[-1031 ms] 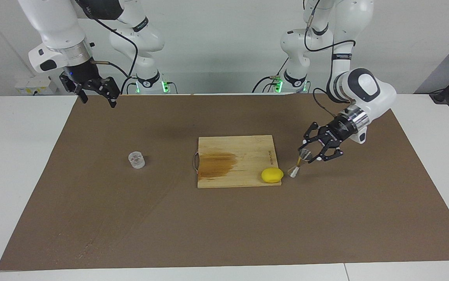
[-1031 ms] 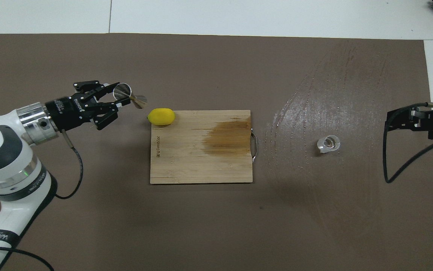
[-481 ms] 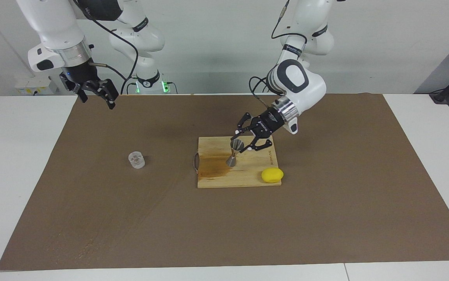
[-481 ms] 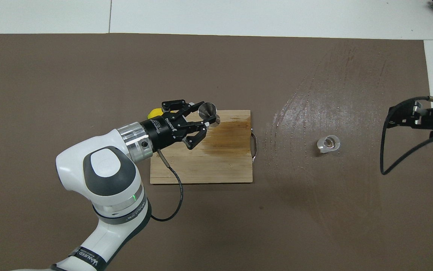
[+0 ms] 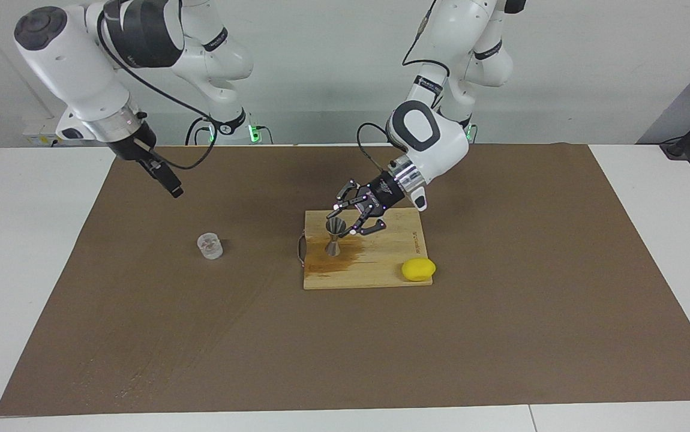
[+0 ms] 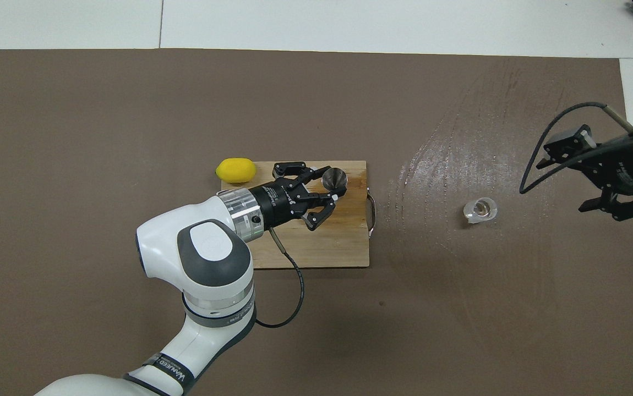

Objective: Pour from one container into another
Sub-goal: 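Carry the dark cup with the left gripper onto the cutting board, then set the dark cup on the board while the right gripper grasps the glass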

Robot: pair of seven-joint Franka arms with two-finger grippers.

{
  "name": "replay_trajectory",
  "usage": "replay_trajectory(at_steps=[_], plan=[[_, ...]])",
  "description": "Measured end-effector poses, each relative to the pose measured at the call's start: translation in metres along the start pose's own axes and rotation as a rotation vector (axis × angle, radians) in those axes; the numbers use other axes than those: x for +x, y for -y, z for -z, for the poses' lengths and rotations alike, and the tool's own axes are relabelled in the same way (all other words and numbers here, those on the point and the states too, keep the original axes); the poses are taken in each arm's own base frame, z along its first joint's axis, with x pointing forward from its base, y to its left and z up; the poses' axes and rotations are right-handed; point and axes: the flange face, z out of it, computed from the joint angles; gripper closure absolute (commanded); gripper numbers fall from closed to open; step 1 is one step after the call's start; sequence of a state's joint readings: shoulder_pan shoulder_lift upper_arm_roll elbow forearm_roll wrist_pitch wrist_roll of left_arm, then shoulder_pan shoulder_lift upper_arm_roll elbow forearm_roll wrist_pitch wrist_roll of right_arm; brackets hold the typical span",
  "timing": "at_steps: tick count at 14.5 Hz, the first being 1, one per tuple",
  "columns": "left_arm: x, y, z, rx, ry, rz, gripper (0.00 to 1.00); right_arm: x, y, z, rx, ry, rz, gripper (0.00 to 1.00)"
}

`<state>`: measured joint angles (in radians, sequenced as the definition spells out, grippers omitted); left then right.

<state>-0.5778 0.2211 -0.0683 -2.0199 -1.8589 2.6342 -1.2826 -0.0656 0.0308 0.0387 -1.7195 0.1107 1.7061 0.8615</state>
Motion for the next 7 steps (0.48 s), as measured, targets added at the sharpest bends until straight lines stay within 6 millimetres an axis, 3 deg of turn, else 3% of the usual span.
replay_trajectory(at_steps=[4, 7], plan=[[0.008, -0.007, -0.007, -0.004, -0.012, 0.01, 1.0, 0.031, -0.008, -0.053, 0.006, 0.088, -0.235, 0.02], [0.007, -0.007, -0.007, -0.004, -0.012, 0.01, 1.0, 0.058, -0.016, -0.107, 0.01, 0.129, -0.375, 0.01]])
